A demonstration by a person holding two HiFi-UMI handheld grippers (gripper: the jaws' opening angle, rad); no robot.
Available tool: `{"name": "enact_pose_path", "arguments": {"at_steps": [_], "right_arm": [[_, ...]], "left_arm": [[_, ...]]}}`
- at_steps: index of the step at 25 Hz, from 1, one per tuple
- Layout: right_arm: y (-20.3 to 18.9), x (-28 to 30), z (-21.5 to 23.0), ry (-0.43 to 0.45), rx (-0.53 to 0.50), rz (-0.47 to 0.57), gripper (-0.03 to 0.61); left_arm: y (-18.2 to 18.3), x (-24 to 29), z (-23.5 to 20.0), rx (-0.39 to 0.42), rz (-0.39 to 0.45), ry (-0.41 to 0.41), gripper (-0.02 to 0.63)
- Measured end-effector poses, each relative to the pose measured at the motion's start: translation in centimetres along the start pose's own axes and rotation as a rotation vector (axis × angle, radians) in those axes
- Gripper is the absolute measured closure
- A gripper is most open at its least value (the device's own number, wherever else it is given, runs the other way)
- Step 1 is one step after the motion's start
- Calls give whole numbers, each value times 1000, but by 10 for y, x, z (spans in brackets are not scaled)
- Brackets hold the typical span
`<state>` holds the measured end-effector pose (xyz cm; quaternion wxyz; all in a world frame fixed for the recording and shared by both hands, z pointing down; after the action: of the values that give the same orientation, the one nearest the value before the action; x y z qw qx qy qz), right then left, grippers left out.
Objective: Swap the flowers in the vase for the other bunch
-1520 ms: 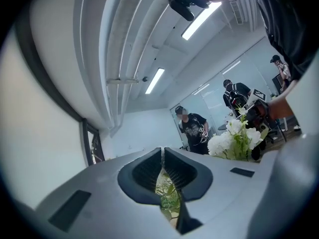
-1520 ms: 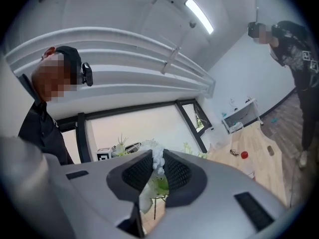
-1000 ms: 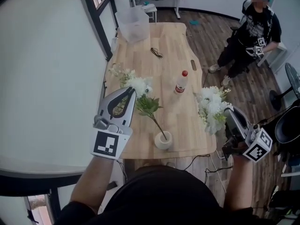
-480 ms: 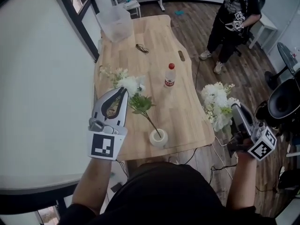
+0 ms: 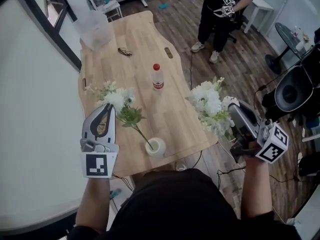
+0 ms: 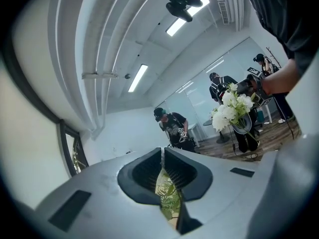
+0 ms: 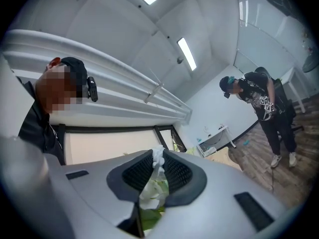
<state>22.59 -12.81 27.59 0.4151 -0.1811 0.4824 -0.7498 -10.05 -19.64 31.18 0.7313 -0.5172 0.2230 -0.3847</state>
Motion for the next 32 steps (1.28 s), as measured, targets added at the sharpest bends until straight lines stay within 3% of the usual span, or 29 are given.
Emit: {"name": "enact_pose_path", "arguments": {"at_steps": [4,17,25,32], "right_arm": [[3,2,-1,35,43,23,502],[-6,-3,17,9,94,2,502],[-16,-9,23,29,146,-4,502],[-12,-3,12,73,154,1,502]], "left_arm": [[-8,8,1,3,-10,-14,591],[-32,18,14,-66,-42,-42,590],[-11,13,30,-51,-11,-63,591],[3,-1,44,-67,-39,-116,589]]}}
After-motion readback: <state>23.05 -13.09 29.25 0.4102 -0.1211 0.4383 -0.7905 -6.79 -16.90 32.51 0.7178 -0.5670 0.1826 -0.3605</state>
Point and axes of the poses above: the fingertips, and each gripper's own axes: x forward along the fingers, z to its right, y out of its top, the point moved 2 cm from there along -x, backward along the fingers, and after that the axes turned 7 degrees about -y, right-handed, at the moved point
